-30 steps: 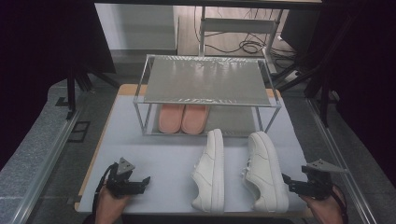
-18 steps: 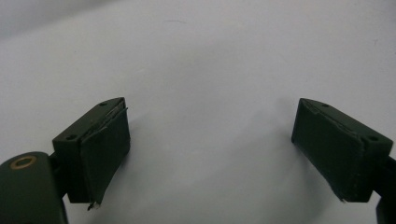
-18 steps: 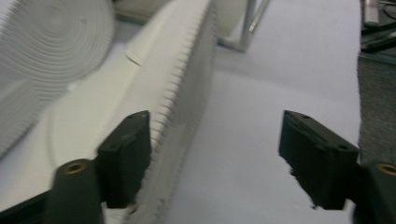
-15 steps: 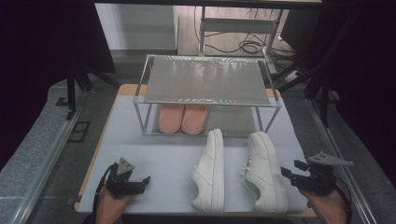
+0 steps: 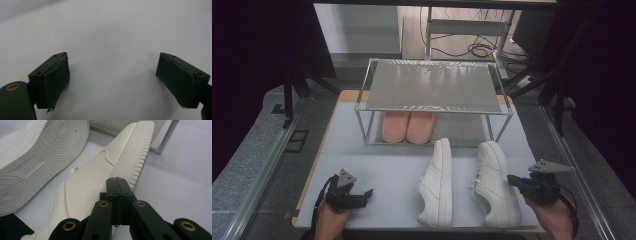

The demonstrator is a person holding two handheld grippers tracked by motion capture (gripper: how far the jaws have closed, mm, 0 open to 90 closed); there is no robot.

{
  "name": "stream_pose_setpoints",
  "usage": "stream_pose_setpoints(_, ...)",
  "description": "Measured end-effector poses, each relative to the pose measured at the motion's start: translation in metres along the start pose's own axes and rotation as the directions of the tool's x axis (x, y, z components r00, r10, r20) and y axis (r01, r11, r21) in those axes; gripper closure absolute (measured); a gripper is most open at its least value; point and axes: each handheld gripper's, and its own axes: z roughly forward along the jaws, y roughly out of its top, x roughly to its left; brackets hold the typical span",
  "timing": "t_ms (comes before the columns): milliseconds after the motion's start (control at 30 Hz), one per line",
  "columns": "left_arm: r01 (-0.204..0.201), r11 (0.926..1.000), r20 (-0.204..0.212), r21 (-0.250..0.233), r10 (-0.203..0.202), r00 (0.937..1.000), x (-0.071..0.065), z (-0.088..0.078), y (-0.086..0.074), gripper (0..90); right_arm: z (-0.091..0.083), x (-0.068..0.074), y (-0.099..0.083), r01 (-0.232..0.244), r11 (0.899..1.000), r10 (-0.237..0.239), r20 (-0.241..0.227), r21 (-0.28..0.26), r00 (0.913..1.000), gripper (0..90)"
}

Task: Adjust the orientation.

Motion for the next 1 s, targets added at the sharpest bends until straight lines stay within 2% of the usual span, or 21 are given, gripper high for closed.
stream_pose_setpoints(133,0.000,1.0000,0.000,0.000,0.000,1.0000,0.000,0.000,0.000,11.7,0.003,0.000,0.000,0.000,1.000,0.000,0.000,0.015,1.0000,89.8)
stream_pose_setpoints(367,0.000,1.0000,-0.001,0.000,0.000,1.0000,0.000,0.000,0.000,11.8,0.002,-0.004,-0.003,-0.009,1.000,0.009,0.002,0.012,1.0000,90.0)
stream_pose_setpoints(567,0.000,1.0000,-0.001,-0.001,0.000,1.0000,0.000,0.000,0.000,11.8,-0.005,-0.016,-0.010,-0.038,0.999,0.037,0.054,0.002,0.9978,90.0)
stream_pose_setpoints(800,0.001,1.0000,-0.001,-0.001,-0.001,1.0000,0.000,0.000,0.000,11.8,-0.008,-0.025,-0.014,-0.043,0.999,0.041,0.106,0.021,0.9935,90.0)
stream_pose_setpoints(1000,-0.001,1.0000,-0.002,0.001,0.001,1.0000,0.000,0.000,0.000,11.8,-0.009,-0.035,-0.020,-0.061,0.998,0.056,0.130,0.032,0.9899,90.0)
